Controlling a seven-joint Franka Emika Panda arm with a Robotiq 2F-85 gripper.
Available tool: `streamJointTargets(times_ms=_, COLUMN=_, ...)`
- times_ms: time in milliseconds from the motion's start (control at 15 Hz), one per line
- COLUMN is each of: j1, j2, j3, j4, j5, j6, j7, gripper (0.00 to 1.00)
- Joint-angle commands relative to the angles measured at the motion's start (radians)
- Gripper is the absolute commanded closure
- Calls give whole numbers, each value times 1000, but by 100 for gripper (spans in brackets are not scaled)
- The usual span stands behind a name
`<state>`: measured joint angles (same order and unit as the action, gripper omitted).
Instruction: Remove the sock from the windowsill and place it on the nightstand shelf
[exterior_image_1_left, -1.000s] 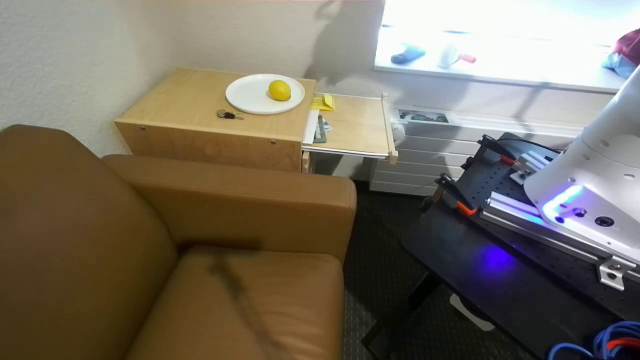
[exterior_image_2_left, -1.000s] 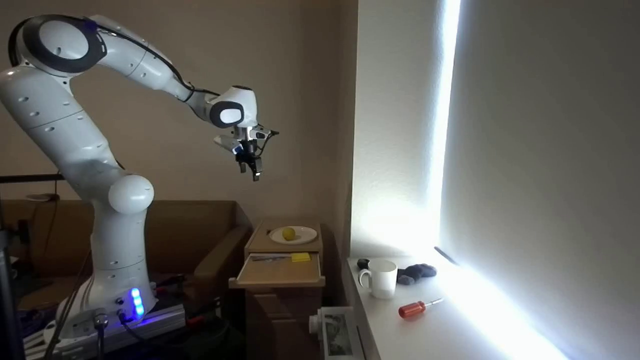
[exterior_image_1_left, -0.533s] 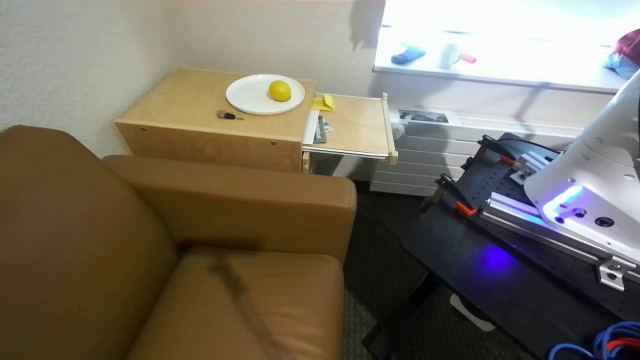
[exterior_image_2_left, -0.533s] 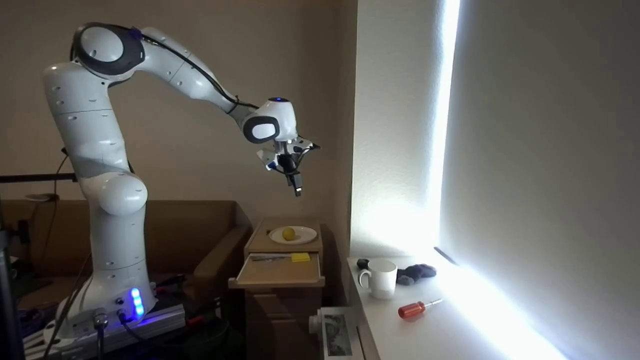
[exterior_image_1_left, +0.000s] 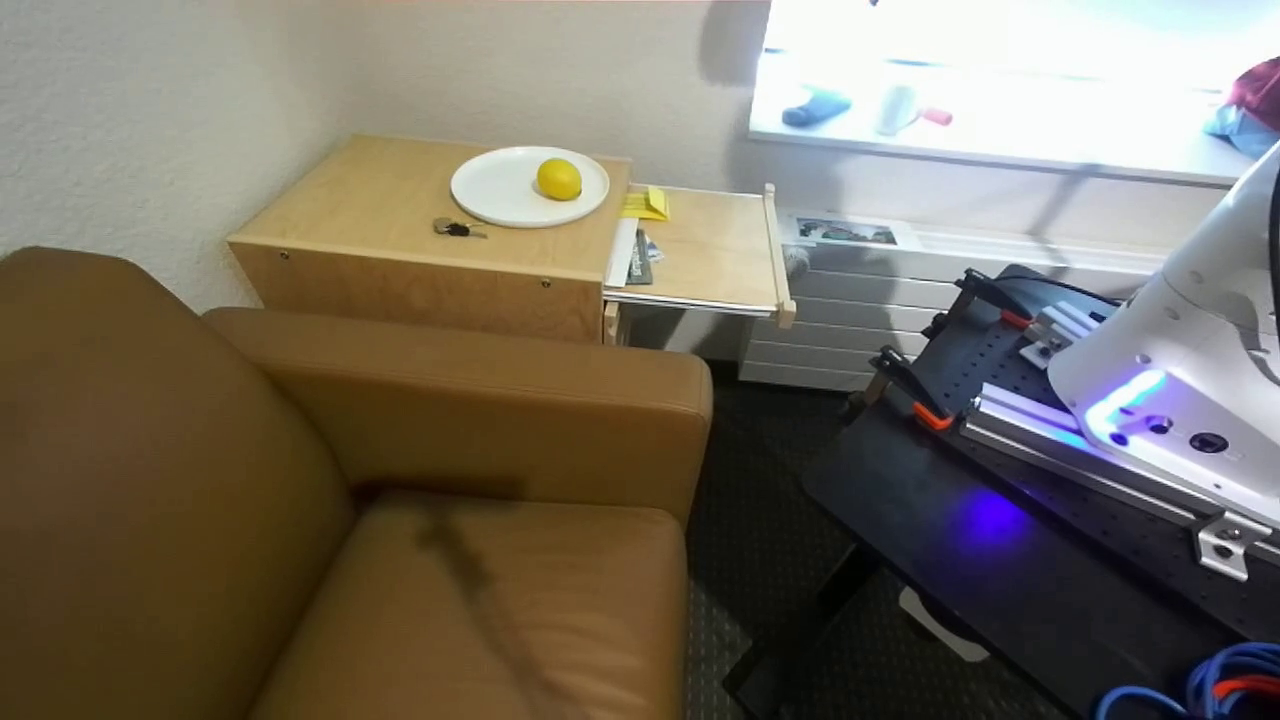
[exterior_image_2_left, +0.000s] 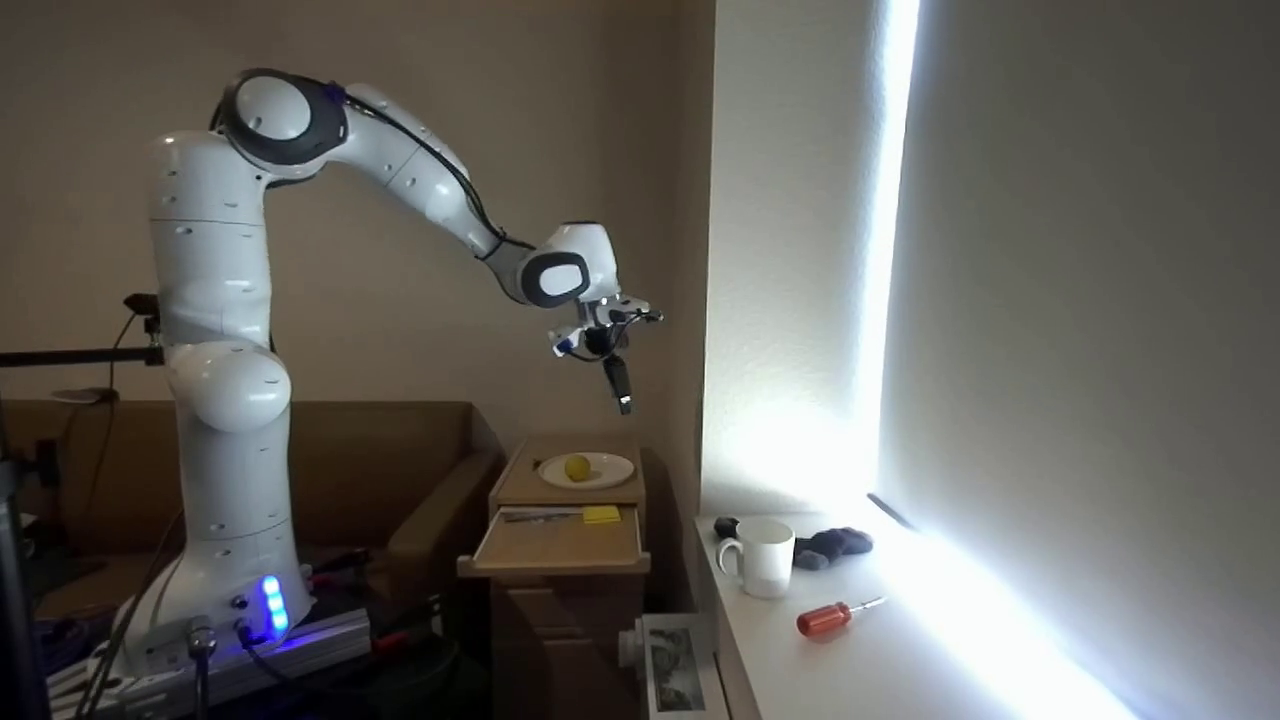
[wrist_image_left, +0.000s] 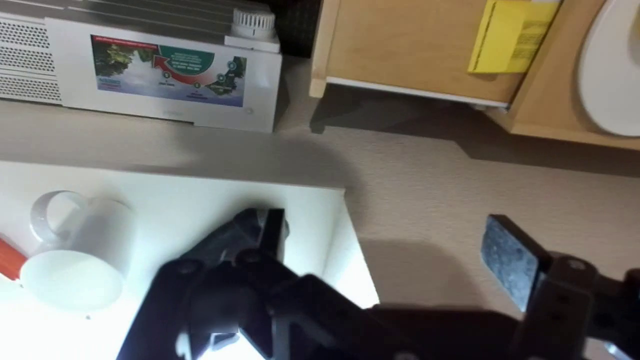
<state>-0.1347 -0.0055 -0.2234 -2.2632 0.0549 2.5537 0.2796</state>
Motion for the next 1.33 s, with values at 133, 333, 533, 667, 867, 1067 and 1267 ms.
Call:
streamJointTargets(times_ms=133, j1=-6, j2=334, j3=-58, j4=315, j5=-176, j6=-65, j7=347, gripper=0)
streamJointTargets(times_ms=333, j1=-3, j2=408, j3=-122, j4=425, j5=-200, j6=-180, j7=458, gripper=0)
streamJointTargets(times_ms=533, j1=-12, j2=394, j3=-113, j4=395, j5=-180, j6=-141, j7=427, gripper=0)
streamJointTargets(times_ms=667, j1=-12, j2=402, j3=-116, j4=409, j5=-181, j6=-151, j7=433, gripper=0)
streamJointTargets(times_ms=867, j1=12, j2=466, j3=-151, j4=468, j5=-209, j6=-201, j7=552, gripper=0)
streamJointTargets(times_ms=1067, j1=-32, j2=524, j3=-165, j4=536, j5=-165, j6=-246, j7=651, gripper=0)
streamJointTargets(times_ms=1267, j1=-93, j2=602, j3=-141, j4=609, j5=-50, j6=-222, j7=728, gripper=0)
